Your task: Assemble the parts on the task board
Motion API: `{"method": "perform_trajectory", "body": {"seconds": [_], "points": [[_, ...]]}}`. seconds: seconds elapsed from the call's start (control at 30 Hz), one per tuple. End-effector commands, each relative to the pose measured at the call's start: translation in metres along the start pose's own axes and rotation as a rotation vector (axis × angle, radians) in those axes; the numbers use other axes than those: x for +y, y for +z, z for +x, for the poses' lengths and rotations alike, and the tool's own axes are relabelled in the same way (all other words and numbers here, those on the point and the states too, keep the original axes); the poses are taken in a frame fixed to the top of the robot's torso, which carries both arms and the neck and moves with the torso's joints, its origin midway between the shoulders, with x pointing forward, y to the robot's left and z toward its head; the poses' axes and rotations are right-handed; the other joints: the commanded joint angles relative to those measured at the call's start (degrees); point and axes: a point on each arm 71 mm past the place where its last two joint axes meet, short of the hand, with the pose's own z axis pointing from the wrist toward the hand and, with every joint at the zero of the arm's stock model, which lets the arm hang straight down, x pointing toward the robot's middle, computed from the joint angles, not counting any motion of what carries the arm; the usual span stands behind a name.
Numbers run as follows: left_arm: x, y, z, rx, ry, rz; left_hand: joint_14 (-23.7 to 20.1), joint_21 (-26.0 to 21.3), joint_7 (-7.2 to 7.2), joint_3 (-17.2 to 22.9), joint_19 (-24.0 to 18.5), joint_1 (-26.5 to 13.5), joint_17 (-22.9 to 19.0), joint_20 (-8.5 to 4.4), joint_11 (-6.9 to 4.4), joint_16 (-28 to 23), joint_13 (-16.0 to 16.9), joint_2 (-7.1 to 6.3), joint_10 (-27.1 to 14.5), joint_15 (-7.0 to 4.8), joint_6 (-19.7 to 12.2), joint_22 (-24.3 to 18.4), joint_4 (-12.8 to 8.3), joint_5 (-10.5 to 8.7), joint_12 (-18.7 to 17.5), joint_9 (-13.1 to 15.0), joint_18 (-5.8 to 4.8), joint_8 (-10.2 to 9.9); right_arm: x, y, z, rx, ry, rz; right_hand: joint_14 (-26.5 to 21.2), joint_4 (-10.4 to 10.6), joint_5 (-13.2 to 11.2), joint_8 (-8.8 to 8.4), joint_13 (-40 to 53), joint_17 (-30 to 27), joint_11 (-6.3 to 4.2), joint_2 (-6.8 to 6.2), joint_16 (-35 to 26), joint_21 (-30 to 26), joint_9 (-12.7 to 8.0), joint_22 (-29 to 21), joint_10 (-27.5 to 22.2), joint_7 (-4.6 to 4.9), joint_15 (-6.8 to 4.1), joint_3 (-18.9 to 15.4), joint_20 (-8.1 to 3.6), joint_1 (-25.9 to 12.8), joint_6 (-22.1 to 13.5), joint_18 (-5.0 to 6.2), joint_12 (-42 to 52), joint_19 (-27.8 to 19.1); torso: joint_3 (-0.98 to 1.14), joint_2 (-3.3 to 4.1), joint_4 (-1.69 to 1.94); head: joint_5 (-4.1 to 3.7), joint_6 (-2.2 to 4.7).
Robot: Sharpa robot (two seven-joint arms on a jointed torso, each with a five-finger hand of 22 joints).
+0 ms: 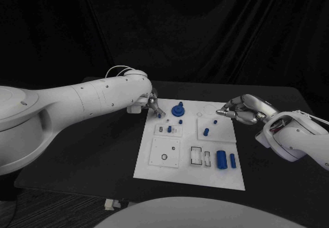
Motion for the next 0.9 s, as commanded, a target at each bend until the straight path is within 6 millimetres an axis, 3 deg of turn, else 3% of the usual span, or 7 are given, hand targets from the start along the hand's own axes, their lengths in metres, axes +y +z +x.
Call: {"method": "perform_trajectory", "body": {"seconds": [0.03,0.17,0.73,0.8,0.83,0.9], "points": [[-0.0045,0.0001,-0.0001,-0.013,-0.007,0.029,6.1,0.0,0.04,0.4,3.5,0.8,15.1,-0.13,-0.38,0.4,15.0,0.05,6.3,-0.13,-1.2,13.5,0.0,0.3,-0.3,2.1,-0.02,1.3,-0.0008,-0.0004,0.0011,0.007,-0.003,0.011,5.6,0.0,0.3,-0.34,15.1,13.1,0.43,-0.02,-0.3,-0.2,-0.1,10.7,6.0,0.08,0.36,-0.2,-0.07,0.5,-0.1,1.07,0.2,-0.2,0.0,0.0,0.0,-0.05,-0.01],[-0.0057,0.0003,-0.0005,-0.019,-0.01,0.035,6.1,0.0,0.12,0.6,3.5,1.2,15.1,-0.13,-0.34,0.4,15.0,0.01,6.3,-0.11,-2.5,13.5,-0.1,0.65,-0.3,3.6,-0.03,2.1,-0.0009,-0.0004,0.0012,0.008,-0.004,0.011,5.6,0.0,0.3,-0.34,15.1,13.1,0.43,-0.02,-0.3,-0.2,-0.1,10.7,6.0,0.08,0.36,-0.2,-0.07,0.5,-0.1,1.07,0.2,-0.2,-0.01,0.01,0.0,-0.11,-0.01],[-0.0082,0.0006,-0.0014,-0.026,-0.012,0.05,6.1,-0.1,0.31,1.1,3.5,2.1,15.1,-0.04,-0.18,0.4,15.0,0.13,6.3,0.01,-4.3,13.4,-0.2,1.92,-0.3,5.2,-0.01,2.6,-0.0015,0.0001,0.0015,0.013,-0.005,0.014,5.6,0.0,0.4,-0.35,15.1,13.1,0.43,-0.02,-0.3,-0.3,-0.1,10.7,6.0,0.08,0.36,-0.3,-0.07,0.5,-0.1,1.07,0.2,-0.2,0.0,0.0,0.0,-0.01,-0.01],[-0.0087,0.0007,-0.0012,-0.024,-0.011,0.051,6.1,-0.1,0.29,1.3,3.5,2.5,15.1,-0.02,-0.18,0.4,15.0,0.14,6.3,0.03,-4.6,13.4,-0.3,2.83,-0.3,5.5,0.01,2.8,-0.0015,0.0001,0.0016,0.013,-0.005,0.014,5.6,0.0,0.4,-0.35,15.1,13.1,0.43,-0.02,-0.3,-0.3,-0.1,10.7,6.0,0.08,0.36,-0.3,-0.07,0.5,-0.1,1.07,0.2,-0.2,0.0,0.0,0.01,-0.05,-0.01],[-0.0089,0.0007,-0.0012,-0.023,-0.01,0.051,6.1,-0.1,0.22,1.7,3.4,3.2,15.1,-0.03,-0.22,0.4,15.0,0.11,6.3,0.01,-4.9,13.4,-0.3,5.17,-0.3,5.9,0.01,2.9,-0.0016,0.0001,0.0015,0.013,-0.005,0.015,5.6,0.0,0.4,-0.35,15.1,13.1,0.43,-0.02,-0.3,-0.3,-0.1,10.7,6.0,0.08,0.36,-0.3,-0.07,0.5,-0.1,1.07,0.2,-0.2,0.0,0.0,0.0,-0.05,-0.01],[-0.009,0.0008,-0.0011,-0.022,-0.01,0.051,6.1,-0.1,0.15,2.2,3.4,4.0,15.1,-0.04,-0.28,0.4,15.0,-0.03,6.3,-0.02,-5.1,13.4,-0.4,7.16,-0.3,6.1,0.01,2.9,-0.0017,0.0,0.0015,0.013,-0.005,0.015,5.6,0.0,0.4,-0.37,15.1,13.1,0.44,0.0,-0.3,-0.3,-0.1,10.7,6.0,0.09,0.36,-0.3,-0.07,0.5,-0.1,1.07,0.2,-0.2,0.0,0.0,0.0,-0.12,-0.01]]}}
